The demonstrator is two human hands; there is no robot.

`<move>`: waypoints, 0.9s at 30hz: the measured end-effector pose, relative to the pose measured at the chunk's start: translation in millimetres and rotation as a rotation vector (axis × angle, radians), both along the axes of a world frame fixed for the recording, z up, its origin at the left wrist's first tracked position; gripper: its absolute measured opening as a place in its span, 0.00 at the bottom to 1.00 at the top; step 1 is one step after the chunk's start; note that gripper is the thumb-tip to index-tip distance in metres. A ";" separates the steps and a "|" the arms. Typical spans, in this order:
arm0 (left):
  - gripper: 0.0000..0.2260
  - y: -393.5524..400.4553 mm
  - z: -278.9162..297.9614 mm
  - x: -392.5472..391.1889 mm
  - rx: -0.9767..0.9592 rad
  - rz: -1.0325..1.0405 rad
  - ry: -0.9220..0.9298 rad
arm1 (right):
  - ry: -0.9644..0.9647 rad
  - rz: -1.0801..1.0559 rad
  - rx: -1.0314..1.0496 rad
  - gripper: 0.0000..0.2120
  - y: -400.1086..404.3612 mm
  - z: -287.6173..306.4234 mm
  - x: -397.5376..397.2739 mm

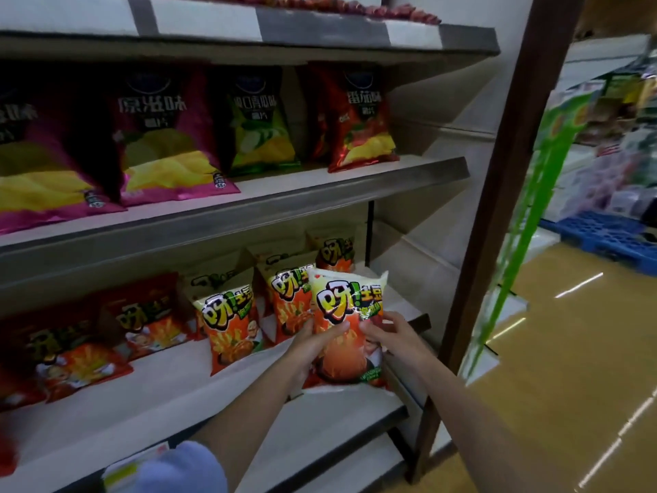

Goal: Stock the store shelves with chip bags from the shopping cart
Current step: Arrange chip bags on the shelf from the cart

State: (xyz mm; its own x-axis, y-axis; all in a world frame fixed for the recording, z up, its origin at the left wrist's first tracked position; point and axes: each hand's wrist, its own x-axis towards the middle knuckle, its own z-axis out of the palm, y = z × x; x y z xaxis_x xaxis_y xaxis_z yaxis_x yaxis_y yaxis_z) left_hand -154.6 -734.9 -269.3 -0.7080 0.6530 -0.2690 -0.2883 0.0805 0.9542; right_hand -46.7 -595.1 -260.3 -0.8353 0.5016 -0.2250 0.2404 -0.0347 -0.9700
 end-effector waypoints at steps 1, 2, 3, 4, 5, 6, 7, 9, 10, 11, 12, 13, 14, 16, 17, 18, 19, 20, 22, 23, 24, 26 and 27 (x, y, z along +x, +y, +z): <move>0.45 9.3 -0.7 -5.2 -0.015 0.006 0.034 | -0.013 0.002 0.036 0.27 14.4 -3.8 -10.6; 0.44 20.1 -3.2 -12.4 -0.026 0.009 0.052 | -0.025 0.004 0.081 0.25 29.0 -7.0 -22.0; 0.43 33.0 -6.5 -21.8 -0.034 0.021 0.075 | -0.041 0.001 0.134 0.23 44.0 -8.4 -33.1; 0.44 46.2 -7.7 -30.2 -0.043 0.015 0.074 | -0.052 -0.003 0.174 0.21 58.4 -9.6 -44.1; 0.46 60.8 -9.7 -39.5 -0.052 0.021 0.083 | -0.059 0.003 0.195 0.21 73.1 -10.9 -56.2; 0.48 72.3 -12.1 -48.2 -0.075 0.024 0.080 | -0.068 0.012 0.198 0.22 84.7 -13.9 -67.1; 0.48 84.4 -13.5 -57.8 -0.070 0.030 0.080 | -0.080 0.025 0.185 0.22 94.7 -14.3 -77.7; 0.41 106.7 -16.8 -73.6 -0.066 0.049 0.039 | -0.085 0.022 0.148 0.20 113.3 -20.1 -100.5; 0.38 115.9 -17.0 -80.9 -0.066 0.055 0.043 | -0.086 0.002 0.144 0.17 121.1 -23.6 -111.6; 0.37 124.0 -17.9 -86.0 -0.086 0.082 0.083 | -0.097 -0.017 0.157 0.14 127.8 -29.0 -121.0; 0.37 131.6 -19.7 -93.3 -0.099 0.100 0.108 | -0.110 -0.027 0.176 0.11 135.4 -33.8 -133.1; 0.35 137.8 -23.5 -101.5 -0.105 0.132 0.130 | -0.117 -0.034 0.194 0.10 140.9 -37.8 -143.0; 0.33 143.1 -27.0 -106.6 -0.111 0.166 0.135 | -0.124 -0.043 0.202 0.10 146.6 -43.4 -152.8; 0.27 153.5 -33.1 -118.2 -0.108 0.222 0.085 | -0.120 -0.041 0.181 0.12 151.9 -45.6 -169.1; 0.25 157.9 -34.3 -120.3 -0.116 0.238 0.058 | -0.115 -0.041 0.172 0.11 153.2 -44.1 -174.6; 0.23 160.5 -36.1 -121.8 -0.127 0.258 0.046 | -0.115 -0.035 0.168 0.10 154.0 -44.7 -179.4; 0.24 162.0 -39.8 -124.1 -0.145 0.284 0.039 | -0.125 -0.011 0.167 0.10 153.9 -45.1 -183.6; 0.26 162.6 -42.3 -124.7 -0.156 0.304 0.033 | -0.135 0.011 0.164 0.12 155.2 -50.0 -187.8; 0.30 162.7 -45.5 -125.4 -0.178 0.323 0.021 | -0.171 0.050 0.166 0.21 155.6 -58.0 -192.7; 0.30 162.6 -45.2 -124.4 -0.187 0.328 0.010 | -0.175 0.066 0.166 0.24 156.9 -62.3 -194.8; 0.31 162.8 -45.3 -123.8 -0.187 0.327 0.002 | -0.181 0.091 0.162 0.23 160.0 -67.9 -197.3; 0.31 164.0 -45.0 -121.3 -0.188 0.327 -0.008 | -0.181 0.131 0.173 0.18 160.8 -63.8 -198.3; 0.30 164.7 -43.4 -119.3 -0.186 0.329 -0.006 | -0.171 0.147 0.166 0.18 161.1 -61.5 -197.7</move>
